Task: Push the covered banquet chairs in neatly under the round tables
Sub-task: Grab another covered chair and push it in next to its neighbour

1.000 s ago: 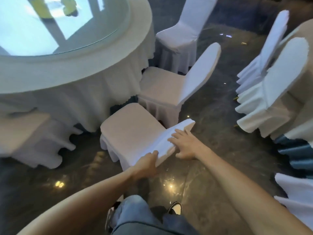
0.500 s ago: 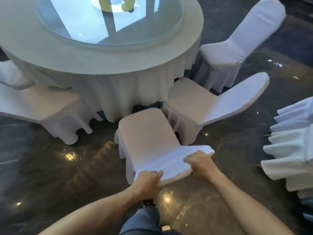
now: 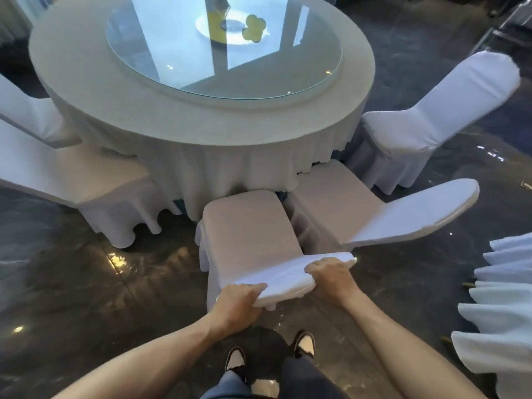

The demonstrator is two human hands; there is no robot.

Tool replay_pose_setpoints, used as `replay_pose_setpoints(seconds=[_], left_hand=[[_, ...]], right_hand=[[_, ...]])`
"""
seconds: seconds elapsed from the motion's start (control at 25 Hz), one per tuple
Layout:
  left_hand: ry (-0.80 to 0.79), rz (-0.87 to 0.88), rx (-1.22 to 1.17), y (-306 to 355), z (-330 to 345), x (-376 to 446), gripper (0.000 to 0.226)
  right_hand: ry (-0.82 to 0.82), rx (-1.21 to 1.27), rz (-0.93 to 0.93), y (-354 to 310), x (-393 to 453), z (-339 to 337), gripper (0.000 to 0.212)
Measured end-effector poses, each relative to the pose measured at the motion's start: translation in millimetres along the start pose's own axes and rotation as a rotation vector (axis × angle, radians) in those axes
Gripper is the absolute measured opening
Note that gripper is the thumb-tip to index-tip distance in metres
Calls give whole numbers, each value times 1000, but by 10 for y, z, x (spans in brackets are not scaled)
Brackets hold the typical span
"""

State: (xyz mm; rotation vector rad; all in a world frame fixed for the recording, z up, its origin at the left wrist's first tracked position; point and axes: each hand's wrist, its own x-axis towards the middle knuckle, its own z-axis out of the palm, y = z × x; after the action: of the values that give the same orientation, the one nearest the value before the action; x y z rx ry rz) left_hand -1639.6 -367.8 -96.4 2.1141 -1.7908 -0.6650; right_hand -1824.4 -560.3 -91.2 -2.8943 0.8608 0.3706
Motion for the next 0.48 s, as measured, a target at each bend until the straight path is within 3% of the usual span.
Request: replay_pose_setpoints(seconds=[0.24,0.48], left_hand=[[115,-135,23,-87,-158,497,17],[95,-467,92,176,-256,1317,16]], right_hand=[[20,3,-94,255,696,-94,16],[-49,-73,-174,866,1421,-296,12]])
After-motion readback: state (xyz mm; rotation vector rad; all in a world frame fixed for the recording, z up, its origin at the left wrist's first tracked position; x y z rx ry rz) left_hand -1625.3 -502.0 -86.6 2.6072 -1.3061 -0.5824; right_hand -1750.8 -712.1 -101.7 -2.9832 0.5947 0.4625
